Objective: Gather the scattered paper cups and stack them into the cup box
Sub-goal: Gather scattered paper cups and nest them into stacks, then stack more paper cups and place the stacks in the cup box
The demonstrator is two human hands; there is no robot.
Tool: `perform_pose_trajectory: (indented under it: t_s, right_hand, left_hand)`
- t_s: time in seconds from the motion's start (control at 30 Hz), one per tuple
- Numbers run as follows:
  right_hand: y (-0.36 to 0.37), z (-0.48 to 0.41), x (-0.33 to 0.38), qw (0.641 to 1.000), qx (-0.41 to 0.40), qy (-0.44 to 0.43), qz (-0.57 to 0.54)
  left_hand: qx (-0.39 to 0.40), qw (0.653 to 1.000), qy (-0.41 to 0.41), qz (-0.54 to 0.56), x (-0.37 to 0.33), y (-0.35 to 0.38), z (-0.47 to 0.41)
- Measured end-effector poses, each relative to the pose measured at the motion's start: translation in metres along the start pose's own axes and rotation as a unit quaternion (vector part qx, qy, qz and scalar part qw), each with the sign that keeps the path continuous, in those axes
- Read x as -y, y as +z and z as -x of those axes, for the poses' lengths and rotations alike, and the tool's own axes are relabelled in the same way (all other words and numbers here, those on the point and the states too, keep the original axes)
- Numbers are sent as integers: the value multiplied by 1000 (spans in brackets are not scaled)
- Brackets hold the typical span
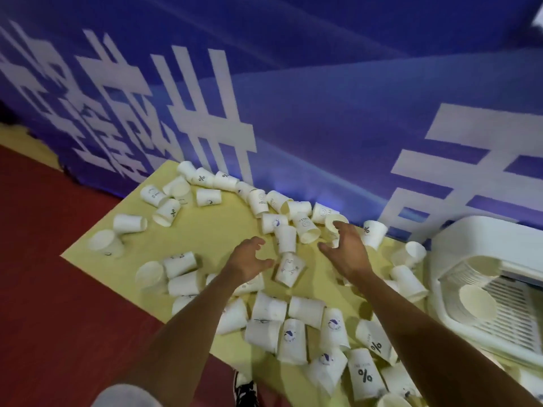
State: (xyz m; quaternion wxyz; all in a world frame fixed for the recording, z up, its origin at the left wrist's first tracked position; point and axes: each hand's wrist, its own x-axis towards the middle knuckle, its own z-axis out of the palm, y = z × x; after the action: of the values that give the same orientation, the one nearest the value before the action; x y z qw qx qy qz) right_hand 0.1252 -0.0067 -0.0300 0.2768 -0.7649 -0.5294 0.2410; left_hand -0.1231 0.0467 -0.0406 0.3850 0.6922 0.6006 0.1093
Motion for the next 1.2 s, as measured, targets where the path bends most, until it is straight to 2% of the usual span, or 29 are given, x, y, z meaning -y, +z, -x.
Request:
perform_pose_trajectory:
  t_s: [0.1, 0.33, 0.67, 1.03, 1.2]
  right_hand:
    - [36, -14, 39, 998, 42, -31, 20]
    - [116, -46, 123, 989, 120, -79, 43]
    - [221, -99, 210, 970, 188, -124, 86]
    - [283, -162, 241, 965, 210, -105, 116]
    - [306, -189, 243, 962, 194, -128, 144]
  left_hand:
    - [-44, 998, -33, 18, 39, -35, -2]
    - [-92, 989, -93, 63, 121, -104, -11]
    - [-124, 977, -148, 93, 221, -174, -45]
    - [-160, 977, -136, 37, 253, -196, -127]
    - [-181, 973, -143, 11, 255, -195, -165]
